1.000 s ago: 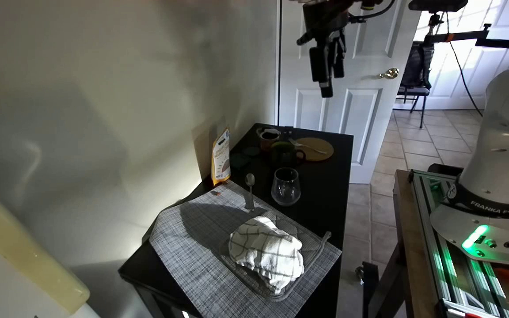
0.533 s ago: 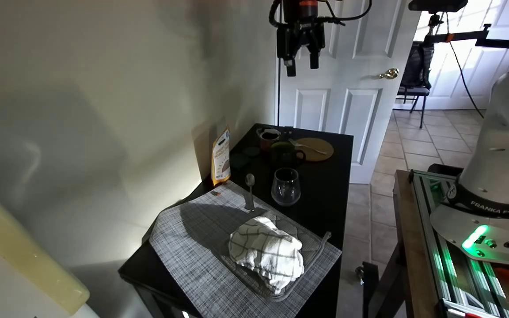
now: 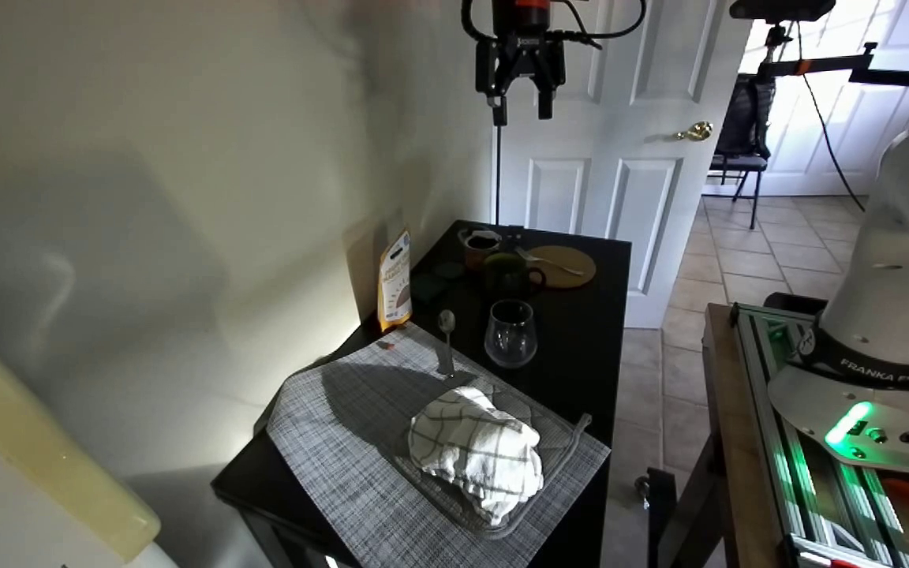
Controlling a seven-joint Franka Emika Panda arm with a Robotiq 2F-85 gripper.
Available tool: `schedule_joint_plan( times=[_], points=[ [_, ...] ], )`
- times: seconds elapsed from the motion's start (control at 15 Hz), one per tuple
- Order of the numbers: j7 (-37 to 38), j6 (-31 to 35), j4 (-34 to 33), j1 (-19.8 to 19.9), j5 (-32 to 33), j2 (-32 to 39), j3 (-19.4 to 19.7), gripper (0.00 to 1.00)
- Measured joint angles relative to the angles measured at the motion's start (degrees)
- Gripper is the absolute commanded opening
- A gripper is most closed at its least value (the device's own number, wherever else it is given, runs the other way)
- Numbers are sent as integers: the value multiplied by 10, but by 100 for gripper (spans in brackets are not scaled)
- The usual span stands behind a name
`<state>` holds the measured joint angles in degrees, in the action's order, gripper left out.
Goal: Move the white and yellow pack to the left
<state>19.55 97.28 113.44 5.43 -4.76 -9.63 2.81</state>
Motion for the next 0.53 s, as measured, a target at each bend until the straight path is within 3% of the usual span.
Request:
schedule_joint_plan(
  times=[0.2, 0.53],
  points=[
    [26, 28, 1, 1, -18, 2, 3, 100],
    [55, 170, 44, 6, -110, 7, 18, 100]
  ],
)
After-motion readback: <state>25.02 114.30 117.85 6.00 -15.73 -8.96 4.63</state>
